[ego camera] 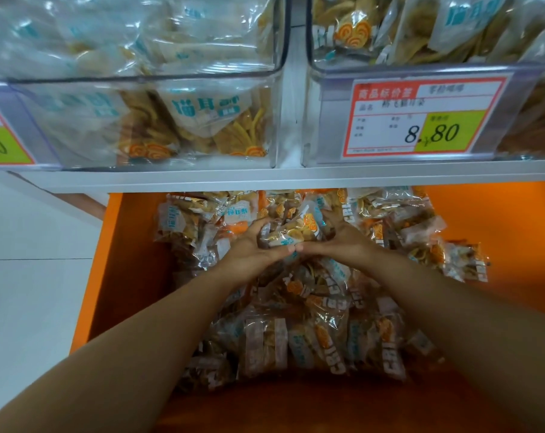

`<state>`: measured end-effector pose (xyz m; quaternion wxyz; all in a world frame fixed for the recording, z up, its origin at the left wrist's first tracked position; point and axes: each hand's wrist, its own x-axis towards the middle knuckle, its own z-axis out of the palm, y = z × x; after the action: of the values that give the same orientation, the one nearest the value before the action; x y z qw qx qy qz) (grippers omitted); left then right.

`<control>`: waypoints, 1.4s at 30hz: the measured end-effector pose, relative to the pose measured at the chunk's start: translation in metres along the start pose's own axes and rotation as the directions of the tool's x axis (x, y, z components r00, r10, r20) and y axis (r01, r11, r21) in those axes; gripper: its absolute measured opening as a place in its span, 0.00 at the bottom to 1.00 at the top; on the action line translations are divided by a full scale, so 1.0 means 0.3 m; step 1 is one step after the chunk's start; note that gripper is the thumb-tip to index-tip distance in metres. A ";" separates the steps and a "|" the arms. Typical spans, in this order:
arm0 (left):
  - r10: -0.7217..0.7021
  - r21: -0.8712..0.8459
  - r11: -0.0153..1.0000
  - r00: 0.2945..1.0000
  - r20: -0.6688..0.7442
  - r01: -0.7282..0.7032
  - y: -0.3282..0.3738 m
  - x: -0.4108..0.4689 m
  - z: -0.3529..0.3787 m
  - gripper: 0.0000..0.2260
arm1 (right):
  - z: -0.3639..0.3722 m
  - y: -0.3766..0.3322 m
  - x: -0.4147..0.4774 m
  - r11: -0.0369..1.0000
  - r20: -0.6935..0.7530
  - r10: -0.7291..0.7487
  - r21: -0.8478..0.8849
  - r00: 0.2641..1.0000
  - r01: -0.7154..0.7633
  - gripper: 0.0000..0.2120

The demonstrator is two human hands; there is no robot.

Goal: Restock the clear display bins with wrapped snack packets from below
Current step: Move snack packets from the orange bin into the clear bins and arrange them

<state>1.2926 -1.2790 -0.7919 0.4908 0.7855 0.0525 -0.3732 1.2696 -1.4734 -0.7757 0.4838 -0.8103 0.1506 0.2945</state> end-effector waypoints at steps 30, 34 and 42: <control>0.824 0.492 0.562 0.501 -0.264 -0.665 0.534 -0.961 -0.374 0.31 | -0.045 -0.692 -0.818 0.705 -0.239 -0.682 0.034 0.691 0.708 0.19; 0.803 0.477 0.593 0.439 -0.403 -0.648 0.571 -0.860 -0.445 0.36 | -0.035 -0.834 -0.710 0.663 -0.331 -0.687 0.079 0.647 0.744 0.12; 0.692 0.366 0.701 0.457 -0.559 -0.613 0.527 -0.738 -0.481 0.37 | -0.013 -0.853 -0.567 0.700 -0.514 -0.536 0.174 0.670 0.693 0.07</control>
<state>1.2824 -1.1803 -0.5004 0.4984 0.8485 -0.1034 0.1446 1.2735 -1.3593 -0.4905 0.6476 -0.7545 0.0156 -0.1056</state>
